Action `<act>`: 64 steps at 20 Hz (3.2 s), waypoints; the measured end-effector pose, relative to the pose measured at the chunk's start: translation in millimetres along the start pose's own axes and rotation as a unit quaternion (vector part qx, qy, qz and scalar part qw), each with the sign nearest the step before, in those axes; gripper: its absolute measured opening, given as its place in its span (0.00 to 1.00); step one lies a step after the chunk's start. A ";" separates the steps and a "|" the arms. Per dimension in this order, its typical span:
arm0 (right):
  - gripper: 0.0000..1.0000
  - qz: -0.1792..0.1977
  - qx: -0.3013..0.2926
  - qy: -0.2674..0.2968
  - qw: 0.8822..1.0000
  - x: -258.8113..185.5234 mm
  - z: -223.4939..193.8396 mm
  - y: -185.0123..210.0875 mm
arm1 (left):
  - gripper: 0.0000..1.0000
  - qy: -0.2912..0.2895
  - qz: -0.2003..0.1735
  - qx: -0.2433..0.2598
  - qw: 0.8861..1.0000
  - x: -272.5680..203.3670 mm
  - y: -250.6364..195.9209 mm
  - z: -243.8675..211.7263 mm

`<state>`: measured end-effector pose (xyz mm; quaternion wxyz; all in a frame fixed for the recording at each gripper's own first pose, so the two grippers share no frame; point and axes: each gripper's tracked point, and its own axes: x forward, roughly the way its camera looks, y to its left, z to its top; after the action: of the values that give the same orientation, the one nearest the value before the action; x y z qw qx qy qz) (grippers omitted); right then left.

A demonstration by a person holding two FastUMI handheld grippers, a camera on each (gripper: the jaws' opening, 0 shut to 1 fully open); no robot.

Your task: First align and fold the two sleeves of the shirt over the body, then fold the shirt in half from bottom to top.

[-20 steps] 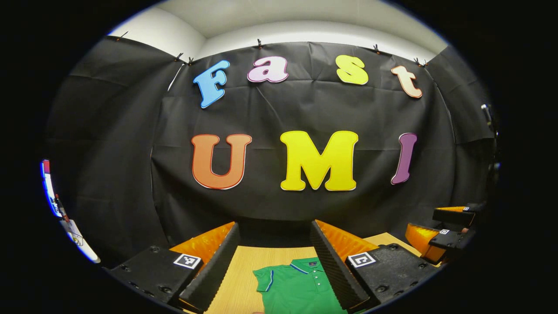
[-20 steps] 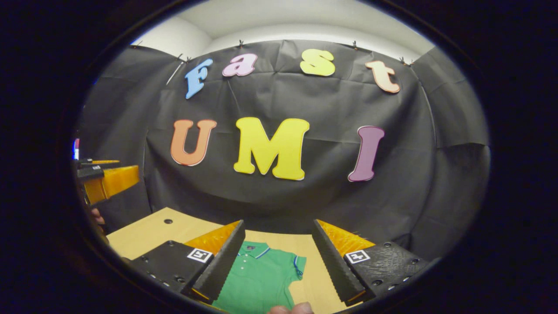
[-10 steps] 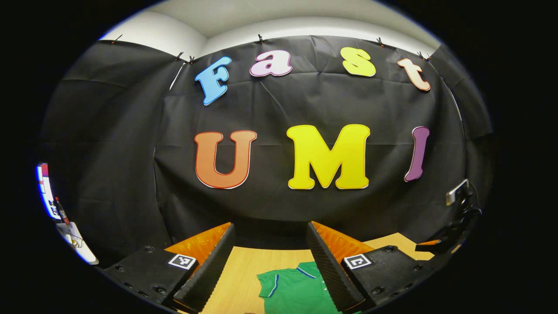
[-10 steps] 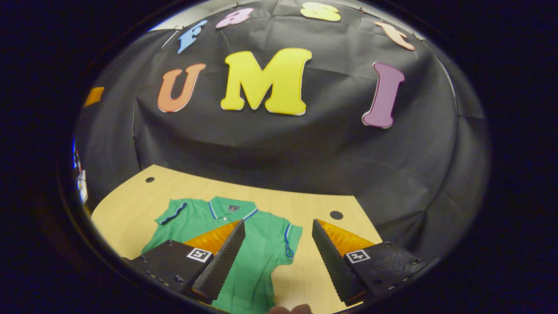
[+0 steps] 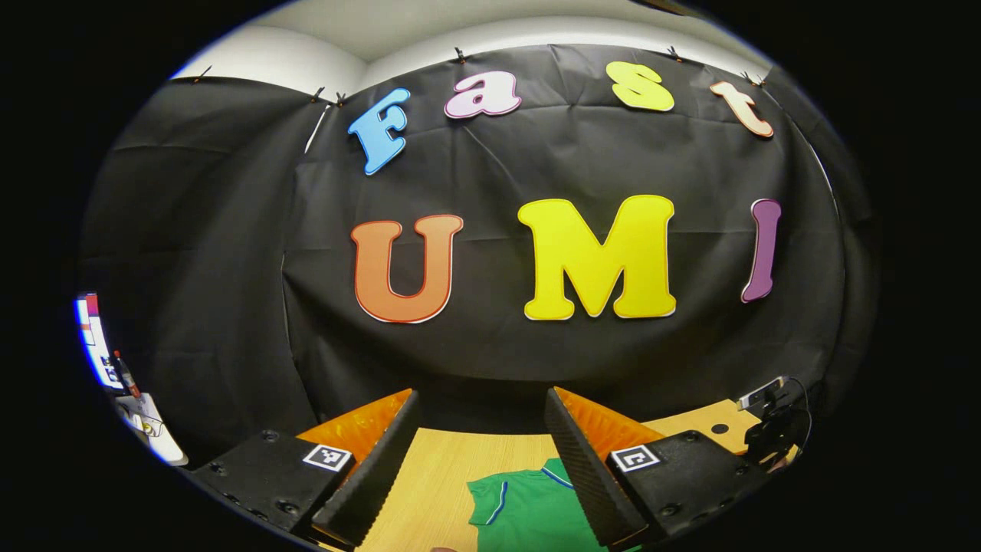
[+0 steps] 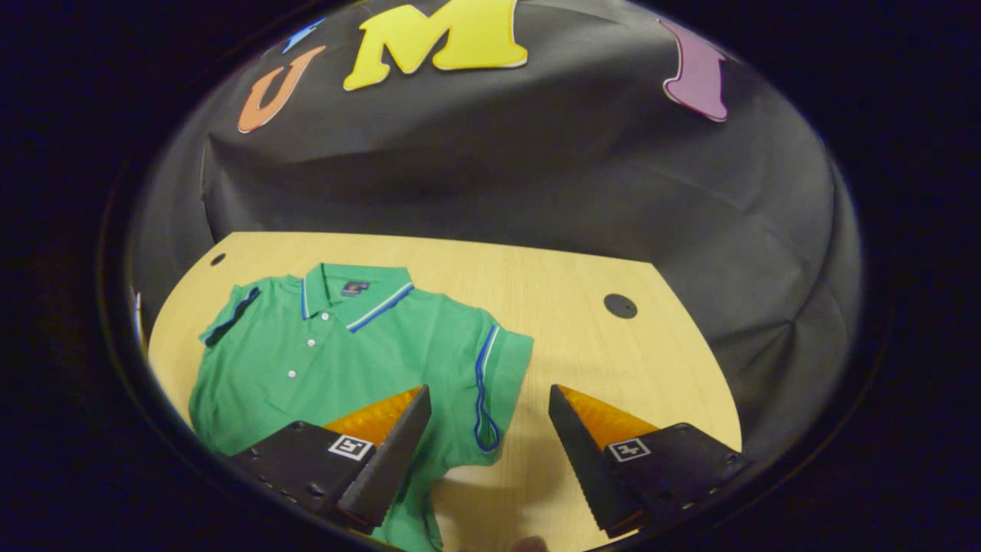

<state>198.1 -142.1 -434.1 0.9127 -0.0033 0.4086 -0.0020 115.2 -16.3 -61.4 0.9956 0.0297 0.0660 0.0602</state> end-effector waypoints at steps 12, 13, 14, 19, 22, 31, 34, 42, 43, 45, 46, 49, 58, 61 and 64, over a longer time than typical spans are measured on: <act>0.04 0.030 0.060 0.067 0.995 31.5 -23.3 -5.4 | 1.00 0.012 -0.006 0.008 1.000 11.3 -26.1 -9.1; 0.00 0.032 0.063 0.058 0.996 22.4 -14.6 -6.8 | 1.00 0.014 -0.006 0.009 1.000 10.3 -27.0 -9.3; 0.00 0.031 0.065 0.048 0.996 17.0 -6.6 -9.2 | 1.00 0.013 -0.006 0.007 1.000 10.4 -27.1 -9.6; 0.00 0.057 0.069 0.010 0.996 -17.6 32.0 23.8 | 1.00 0.017 0.001 -0.004 1.000 2.1 -20.6 -11.8; 0.00 0.074 0.072 0.005 0.995 -21.8 44.1 64.8 | 1.00 0.015 0.011 -0.005 1.000 -6.4 -7.8 -9.9; 0.11 0.117 0.051 0.027 0.991 -6.4 40.0 166.3 | 1.00 0.030 0.053 -0.005 0.998 -29.1 42.7 -20.6; 0.77 0.116 0.044 0.001 0.992 -25.9 51.5 166.9 | 1.00 0.035 0.050 -0.009 0.998 -27.4 45.7 -28.3; 0.96 0.096 -0.007 -0.082 0.992 -124.9 78.6 136.0 | 1.00 0.113 -0.050 -0.010 0.992 16.6 -0.3 -109.2; 0.96 0.093 -0.015 -0.085 0.992 -135.3 77.5 132.2 | 1.00 0.121 -0.058 -0.008 0.991 25.6 -5.3 -120.4; 0.96 0.088 -0.023 -0.092 0.992 -154.9 75.9 125.7 | 1.00 0.151 -0.071 -0.014 0.986 41.3 -14.9 -153.3; 0.92 0.086 -0.023 -0.095 0.991 -161.9 75.6 122.9 | 1.00 0.165 -0.075 -0.014 0.983 50.0 -15.9 -168.1; 0.96 0.078 -0.036 -0.093 0.992 -169.6 70.8 112.3 | 1.00 0.199 -0.086 -0.006 0.976 70.4 -22.4 -215.7; 0.96 0.087 0.005 -0.021 0.996 -141.4 32.6 106.5 | 1.00 0.301 -0.072 -0.005 0.951 109.5 -21.1 -341.3; 0.96 0.086 0.007 -0.007 0.996 -132.2 25.9 106.5 | 1.00 0.320 -0.062 0.001 0.945 114.6 -11.8 -365.0; 0.96 0.091 0.035 0.011 0.995 -122.9 21.1 111.9 | 1.00 0.320 -0.053 0.013 0.946 119.0 -2.5 -372.0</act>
<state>132.1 -29.3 -329.2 0.9042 0.0657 0.4166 0.0671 182.4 15.0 -444.9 0.9235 0.0181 0.3829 0.0127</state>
